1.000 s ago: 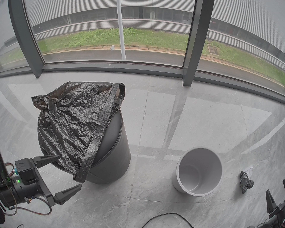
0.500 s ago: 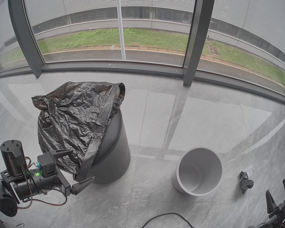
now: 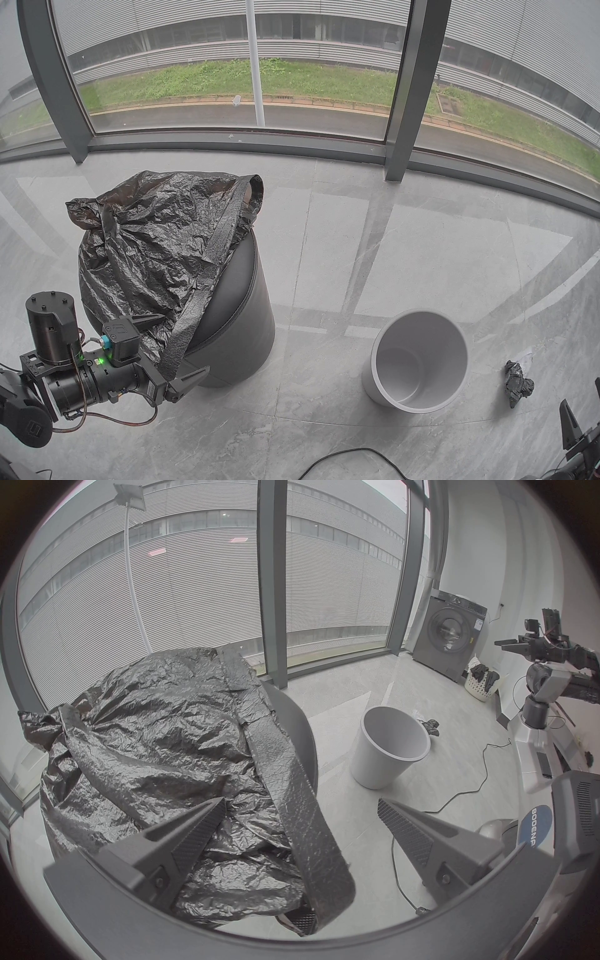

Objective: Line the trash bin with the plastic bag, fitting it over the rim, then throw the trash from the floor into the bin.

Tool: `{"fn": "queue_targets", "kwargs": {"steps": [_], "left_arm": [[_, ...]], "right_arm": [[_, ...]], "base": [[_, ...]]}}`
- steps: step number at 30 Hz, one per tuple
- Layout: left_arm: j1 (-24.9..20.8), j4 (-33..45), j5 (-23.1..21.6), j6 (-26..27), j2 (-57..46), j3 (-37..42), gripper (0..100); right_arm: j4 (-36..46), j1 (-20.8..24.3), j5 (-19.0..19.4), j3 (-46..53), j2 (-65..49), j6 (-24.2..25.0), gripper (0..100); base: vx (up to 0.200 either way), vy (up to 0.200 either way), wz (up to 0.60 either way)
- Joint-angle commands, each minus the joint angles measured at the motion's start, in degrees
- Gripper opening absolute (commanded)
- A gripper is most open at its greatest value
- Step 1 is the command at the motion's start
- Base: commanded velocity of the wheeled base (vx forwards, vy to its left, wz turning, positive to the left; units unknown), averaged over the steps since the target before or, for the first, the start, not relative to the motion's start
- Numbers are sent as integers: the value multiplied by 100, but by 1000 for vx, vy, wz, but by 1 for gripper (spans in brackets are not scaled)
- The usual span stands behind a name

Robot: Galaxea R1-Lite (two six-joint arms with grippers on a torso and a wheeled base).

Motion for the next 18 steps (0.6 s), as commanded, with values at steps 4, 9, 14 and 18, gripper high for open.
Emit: {"fn": "queue_targets", "kwargs": {"steps": [4,9,14,18], "left_arm": [[296,15,-43,-2,103,-21,100],[296,15,-157,-19,68,31,100],[401,7,-236,-125,59,-13,0],[542,7,-236,-116,95,-13,0]], "right_arm": [[-1,-6,0,84,-68,2,100],[-1,-6,0,92,-68,2,100],[-1,-6,0,92,-68,2,100],[-1,-6,0,92,-68,2,100]], "base": [[0,0,0],[0,0,0],[0,0,0],[0,0,0]]}}
